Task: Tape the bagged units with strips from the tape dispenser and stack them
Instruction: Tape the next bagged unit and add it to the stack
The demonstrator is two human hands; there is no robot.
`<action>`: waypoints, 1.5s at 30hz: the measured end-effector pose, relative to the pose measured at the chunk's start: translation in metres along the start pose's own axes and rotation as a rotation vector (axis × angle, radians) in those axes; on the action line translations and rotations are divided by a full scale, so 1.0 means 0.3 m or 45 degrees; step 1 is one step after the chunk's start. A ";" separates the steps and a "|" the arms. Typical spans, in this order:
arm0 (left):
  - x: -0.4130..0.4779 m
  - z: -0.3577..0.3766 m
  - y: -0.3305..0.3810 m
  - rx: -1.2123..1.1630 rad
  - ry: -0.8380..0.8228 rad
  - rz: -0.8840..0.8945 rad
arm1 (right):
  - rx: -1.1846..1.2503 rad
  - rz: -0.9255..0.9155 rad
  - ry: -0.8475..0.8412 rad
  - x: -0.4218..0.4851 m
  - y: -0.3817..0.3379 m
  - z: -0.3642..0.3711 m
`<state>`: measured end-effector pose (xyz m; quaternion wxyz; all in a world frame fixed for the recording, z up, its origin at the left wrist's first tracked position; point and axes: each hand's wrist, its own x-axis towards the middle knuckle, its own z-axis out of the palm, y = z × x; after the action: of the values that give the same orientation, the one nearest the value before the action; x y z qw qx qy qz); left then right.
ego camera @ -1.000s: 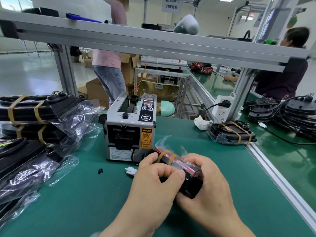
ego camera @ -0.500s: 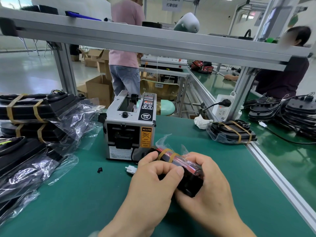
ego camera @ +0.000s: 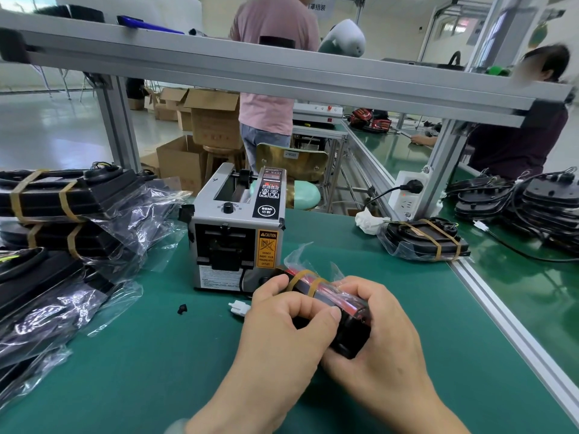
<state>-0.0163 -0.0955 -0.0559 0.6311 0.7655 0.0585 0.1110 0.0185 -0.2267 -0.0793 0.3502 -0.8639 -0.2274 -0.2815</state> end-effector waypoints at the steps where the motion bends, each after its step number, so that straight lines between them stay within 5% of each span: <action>1: 0.001 0.000 -0.002 0.004 0.009 0.003 | 0.006 0.004 -0.003 0.000 0.001 0.000; 15: 0.028 0.014 -0.015 -0.145 0.163 -0.046 | 0.044 -0.031 0.047 0.003 -0.004 0.003; 24: 0.044 0.021 -0.037 -0.278 0.088 -0.222 | 0.054 -0.110 0.061 0.014 -0.011 -0.013; 28: 0.058 -0.031 -0.053 -0.266 0.309 -0.220 | 0.328 0.035 0.029 0.017 -0.005 -0.055; 34: 0.115 -0.222 -0.040 -0.265 0.800 0.171 | 1.055 0.335 -0.029 0.033 0.052 -0.125; 36: 0.164 -0.282 -0.032 -0.485 0.612 -0.001 | 1.314 0.374 -0.072 0.034 0.064 -0.125; 39: 0.165 -0.307 -0.052 -0.552 -0.221 -0.433 | 1.508 0.392 -0.157 0.032 0.061 -0.109; 41: 0.126 -0.290 -0.060 -0.647 -0.668 -0.499 | 1.557 0.415 -0.193 0.030 0.057 -0.100; 43: 0.111 -0.284 -0.058 -0.810 -0.697 -0.363 | 1.575 0.440 -0.217 0.028 0.054 -0.092; 45: 0.117 -0.278 -0.065 -0.674 -0.419 -0.097 | 1.566 0.465 -0.216 0.026 0.054 -0.084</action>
<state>-0.0018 -0.0041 -0.0568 0.8132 0.5795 -0.0468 -0.0265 0.0256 -0.2541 -0.0670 0.8043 -0.5497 -0.2233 0.0335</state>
